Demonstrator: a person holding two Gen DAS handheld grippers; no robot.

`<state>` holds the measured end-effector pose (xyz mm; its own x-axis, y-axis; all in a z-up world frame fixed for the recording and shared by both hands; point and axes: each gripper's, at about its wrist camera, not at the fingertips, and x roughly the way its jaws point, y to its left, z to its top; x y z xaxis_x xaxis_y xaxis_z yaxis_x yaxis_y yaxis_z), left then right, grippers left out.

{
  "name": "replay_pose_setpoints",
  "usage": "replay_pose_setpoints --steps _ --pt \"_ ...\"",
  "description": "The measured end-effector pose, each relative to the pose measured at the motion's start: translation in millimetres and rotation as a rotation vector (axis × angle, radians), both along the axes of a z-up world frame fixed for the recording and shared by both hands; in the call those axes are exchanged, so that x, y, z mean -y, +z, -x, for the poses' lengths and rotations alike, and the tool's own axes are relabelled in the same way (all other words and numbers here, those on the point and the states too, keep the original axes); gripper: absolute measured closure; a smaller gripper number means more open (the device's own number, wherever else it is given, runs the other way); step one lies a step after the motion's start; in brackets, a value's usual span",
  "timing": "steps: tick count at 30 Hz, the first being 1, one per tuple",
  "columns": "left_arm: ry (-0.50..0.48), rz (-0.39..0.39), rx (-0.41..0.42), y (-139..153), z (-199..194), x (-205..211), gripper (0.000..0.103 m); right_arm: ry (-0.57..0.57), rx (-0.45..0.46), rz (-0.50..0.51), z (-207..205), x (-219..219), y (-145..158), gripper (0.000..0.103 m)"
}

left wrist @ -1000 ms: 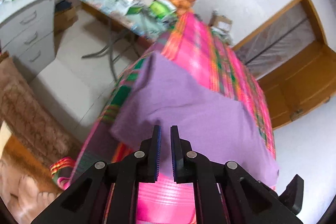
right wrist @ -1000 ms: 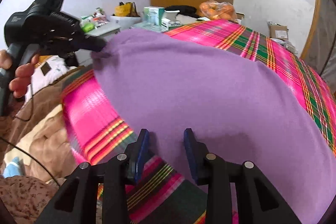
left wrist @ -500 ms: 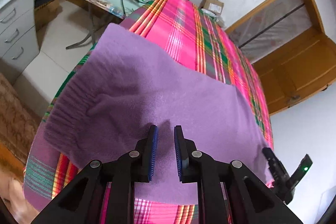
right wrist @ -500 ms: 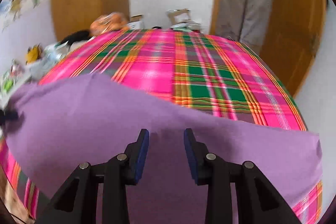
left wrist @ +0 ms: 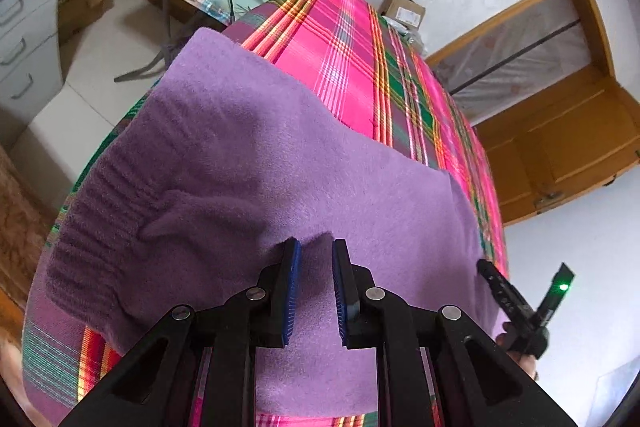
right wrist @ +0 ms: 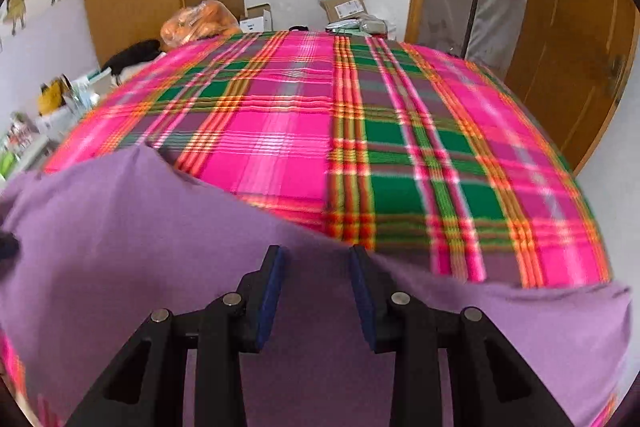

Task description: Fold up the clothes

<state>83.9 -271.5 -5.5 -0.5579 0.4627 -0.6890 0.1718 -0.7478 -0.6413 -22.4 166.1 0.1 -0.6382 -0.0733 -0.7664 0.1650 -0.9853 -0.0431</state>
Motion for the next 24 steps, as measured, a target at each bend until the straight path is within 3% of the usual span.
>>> replay_pose_setpoints --steps 5,15,24 --pt "-0.013 -0.024 0.0 -0.7 0.6 4.0 0.087 -0.053 0.017 0.035 8.5 -16.5 -1.3 0.052" --pt "-0.017 -0.031 -0.004 0.5 -2.4 6.6 0.087 -0.073 0.043 0.179 -9.7 -50.2 11.2 0.054" --pt "-0.019 -0.042 -0.007 -0.9 -3.2 8.3 0.087 -0.088 -0.048 0.125 -83.1 -74.9 10.7 0.056"
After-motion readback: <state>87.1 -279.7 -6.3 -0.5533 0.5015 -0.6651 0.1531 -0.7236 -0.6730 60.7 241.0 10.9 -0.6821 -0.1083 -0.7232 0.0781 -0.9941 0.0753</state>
